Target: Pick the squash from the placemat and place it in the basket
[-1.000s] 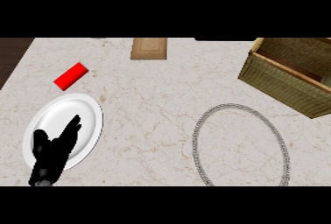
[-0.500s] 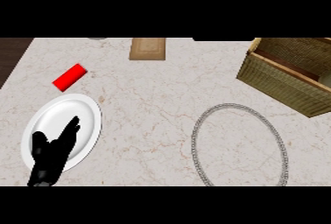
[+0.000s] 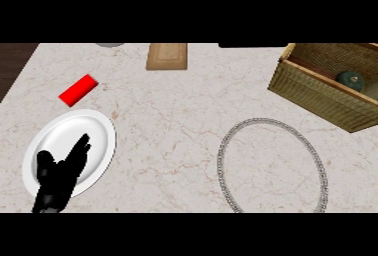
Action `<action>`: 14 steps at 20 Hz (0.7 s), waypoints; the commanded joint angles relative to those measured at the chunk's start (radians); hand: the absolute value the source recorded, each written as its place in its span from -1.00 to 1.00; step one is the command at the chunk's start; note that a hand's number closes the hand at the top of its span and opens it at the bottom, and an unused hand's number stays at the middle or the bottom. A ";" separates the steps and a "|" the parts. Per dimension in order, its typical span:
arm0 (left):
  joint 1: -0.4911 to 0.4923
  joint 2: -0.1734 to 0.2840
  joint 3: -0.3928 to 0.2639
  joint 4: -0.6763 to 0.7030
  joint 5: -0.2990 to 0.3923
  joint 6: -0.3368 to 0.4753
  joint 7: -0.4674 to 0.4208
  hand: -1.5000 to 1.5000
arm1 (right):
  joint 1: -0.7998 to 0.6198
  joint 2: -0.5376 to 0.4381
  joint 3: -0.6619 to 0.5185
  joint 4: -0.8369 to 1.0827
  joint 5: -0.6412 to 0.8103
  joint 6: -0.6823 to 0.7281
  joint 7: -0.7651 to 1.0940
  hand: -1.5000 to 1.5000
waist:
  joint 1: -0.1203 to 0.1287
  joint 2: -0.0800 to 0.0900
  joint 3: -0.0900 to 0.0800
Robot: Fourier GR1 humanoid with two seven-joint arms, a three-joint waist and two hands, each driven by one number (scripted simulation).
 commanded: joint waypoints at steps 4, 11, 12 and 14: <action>0.044 -0.015 -0.001 0.024 0.006 -0.008 0.046 0.00 | 0.038 -0.026 0.015 -0.133 -0.036 0.033 0.012 -1.00 | -0.004 0.007 -0.015; 0.104 -0.021 -0.016 -0.009 -0.020 -0.004 0.028 0.00 | 0.099 -0.069 -0.064 -0.246 -0.085 -0.051 0.067 -1.00 | -0.003 0.007 -0.015; 0.096 -0.012 0.001 -0.008 -0.001 -0.016 0.040 0.00 | 0.123 -0.061 -0.049 -0.319 -0.095 0.014 0.096 -1.00 | -0.014 0.003 -0.015; 0.021 -0.022 0.009 0.028 -0.020 0.018 0.072 0.00 | 0.190 -0.060 -0.058 -0.415 -0.092 0.006 0.125 -1.00 | -0.030 0.003 -0.016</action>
